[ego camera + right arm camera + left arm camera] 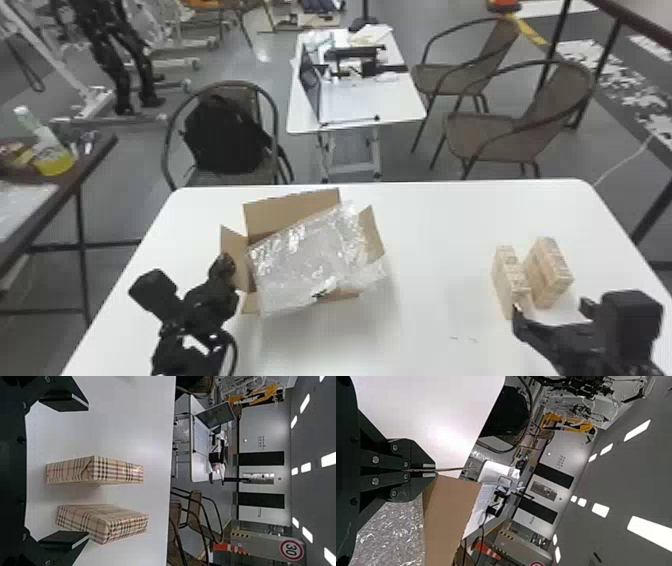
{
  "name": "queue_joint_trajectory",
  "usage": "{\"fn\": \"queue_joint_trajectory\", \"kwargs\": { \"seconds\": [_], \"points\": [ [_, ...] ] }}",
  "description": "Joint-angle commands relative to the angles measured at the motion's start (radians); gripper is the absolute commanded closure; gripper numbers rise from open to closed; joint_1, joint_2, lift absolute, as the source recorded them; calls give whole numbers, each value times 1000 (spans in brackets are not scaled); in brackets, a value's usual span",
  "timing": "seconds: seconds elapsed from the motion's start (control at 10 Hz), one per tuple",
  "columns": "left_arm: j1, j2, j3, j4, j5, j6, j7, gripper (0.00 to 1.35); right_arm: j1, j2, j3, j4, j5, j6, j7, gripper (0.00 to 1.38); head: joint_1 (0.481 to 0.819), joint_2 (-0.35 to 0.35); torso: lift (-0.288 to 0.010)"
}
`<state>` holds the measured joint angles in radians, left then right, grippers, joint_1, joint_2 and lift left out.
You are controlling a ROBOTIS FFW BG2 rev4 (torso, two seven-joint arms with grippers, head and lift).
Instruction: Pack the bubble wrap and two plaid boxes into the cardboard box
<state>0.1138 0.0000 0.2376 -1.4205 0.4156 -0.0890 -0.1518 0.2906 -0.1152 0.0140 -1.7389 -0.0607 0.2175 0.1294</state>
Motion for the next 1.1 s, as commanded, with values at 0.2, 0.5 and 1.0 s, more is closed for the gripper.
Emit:
{"fn": "queue_joint_trajectory", "kwargs": {
  "seconds": [0.2,0.5,1.0],
  "points": [
    [-2,-3,0,0,2,-1,-2,1214,-70,8,0,113,7,6,-19,156,695,128,-14],
    [-3,-3,-1,0,3,2,-3,1214,-151,15,1,226,41,5,-20,156,695,119,-14],
    [-2,-3,-1,0,3,2,-3,1214,-249,20,17,363,64,5,-19,156,695,112,-14]
  ]
}}
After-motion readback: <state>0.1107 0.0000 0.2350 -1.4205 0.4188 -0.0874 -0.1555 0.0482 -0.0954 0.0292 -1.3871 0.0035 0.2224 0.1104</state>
